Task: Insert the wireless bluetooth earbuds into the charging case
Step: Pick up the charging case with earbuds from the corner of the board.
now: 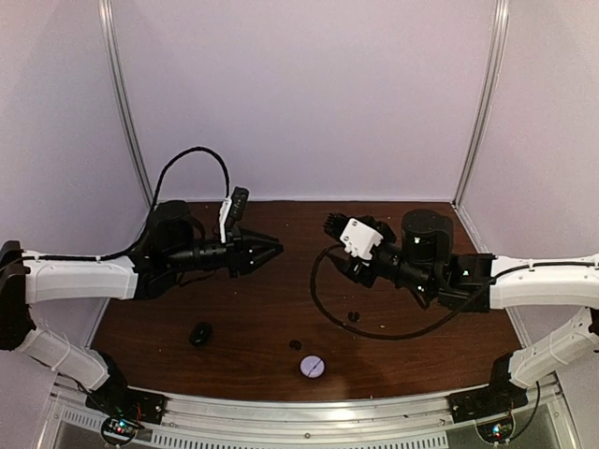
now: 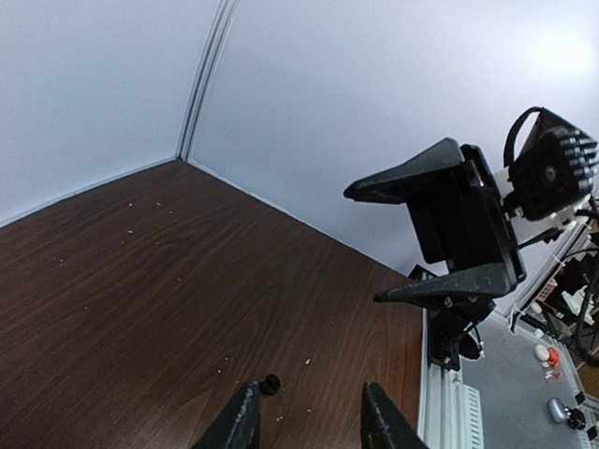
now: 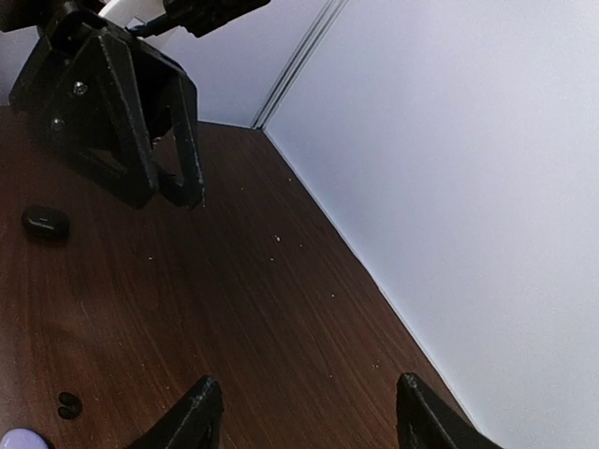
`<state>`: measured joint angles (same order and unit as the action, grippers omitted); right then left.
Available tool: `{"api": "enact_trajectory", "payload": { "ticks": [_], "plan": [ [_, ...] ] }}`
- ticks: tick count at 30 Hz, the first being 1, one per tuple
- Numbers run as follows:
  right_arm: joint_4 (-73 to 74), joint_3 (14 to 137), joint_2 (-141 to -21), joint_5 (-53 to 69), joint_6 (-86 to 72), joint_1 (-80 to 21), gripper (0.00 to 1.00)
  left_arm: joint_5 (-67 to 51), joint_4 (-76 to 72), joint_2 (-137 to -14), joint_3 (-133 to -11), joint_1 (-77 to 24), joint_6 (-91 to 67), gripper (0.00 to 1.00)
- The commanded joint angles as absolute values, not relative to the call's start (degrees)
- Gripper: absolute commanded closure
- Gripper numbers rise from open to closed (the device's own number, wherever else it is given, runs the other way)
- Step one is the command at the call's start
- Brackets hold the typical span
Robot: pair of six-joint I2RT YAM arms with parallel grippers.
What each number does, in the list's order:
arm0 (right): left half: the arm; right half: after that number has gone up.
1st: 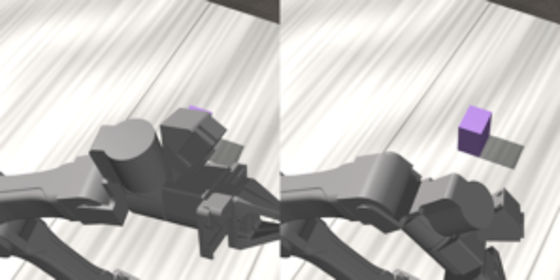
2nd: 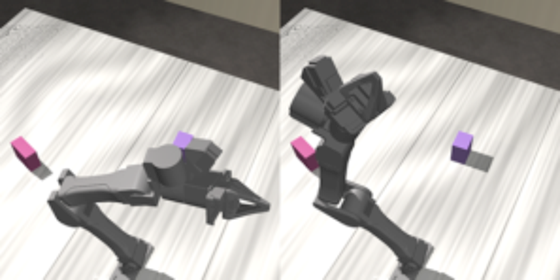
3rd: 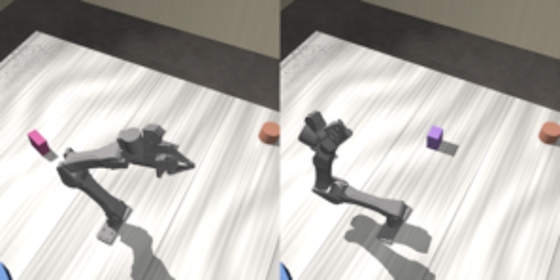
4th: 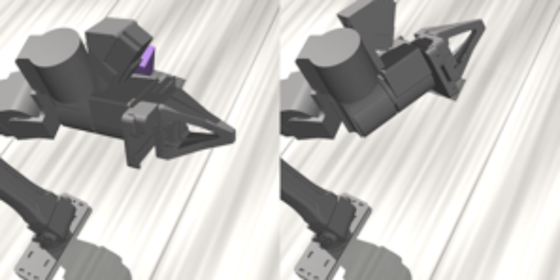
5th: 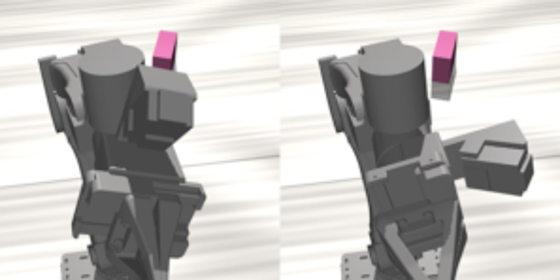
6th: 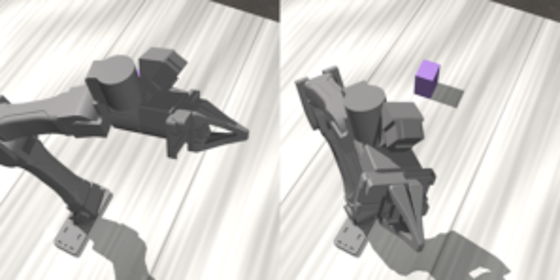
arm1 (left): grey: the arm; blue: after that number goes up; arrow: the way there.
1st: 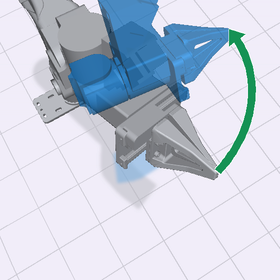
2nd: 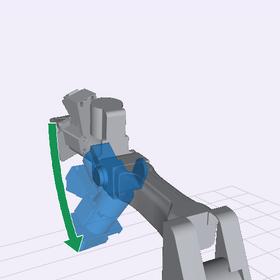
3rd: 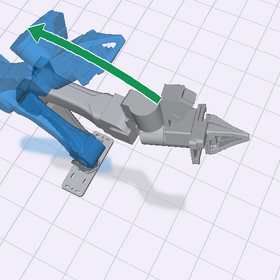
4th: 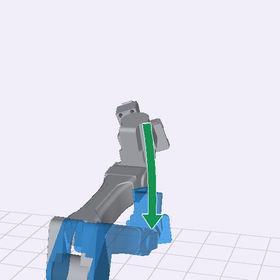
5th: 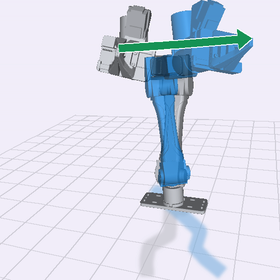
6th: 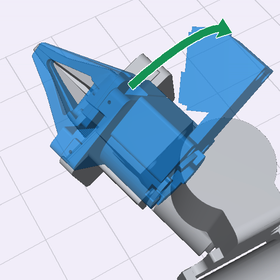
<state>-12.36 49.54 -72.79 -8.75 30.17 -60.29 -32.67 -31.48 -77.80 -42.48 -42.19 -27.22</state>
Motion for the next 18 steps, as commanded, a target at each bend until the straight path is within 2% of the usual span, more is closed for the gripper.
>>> {"api": "enact_trajectory", "payload": {
  "ticks": [1, 5, 9, 13, 18],
  "plan": [
    [-8.48, 48.6, -69.38, -4.97, 19.82, -58.3, 0.36, -27.45, -23.88, -74.66, -39.37, -43.16, -17.06, 0.61],
    [-6.99, 47.22, -68.09, 0.64, 13.55, -54.3, 0.35, -21.24, -22.48, -71.85, -35.58, -46.52, -11.82, 0.57],
    [-4.21, 46.98, -68.66, 6.57, 7.61, -50.06, 0.34, -17.34, -19.69, -72.81, -34.69, -46.76, -11.86, 0.57],
    [-3.35, 46.14, -69.46, 11.85, 2.48, -47.28, 0.34, -6.32, -13.16, -72.65, -34.13, -46.21, -19.92, 0.57],
    [-4.11, 45.7, -70.26, 16.19, 0.14, -44.94, 0.34, 5.34, 1.9, -68.78, -32.6, -44.45, -33.57, 0.51]
  ]
}}
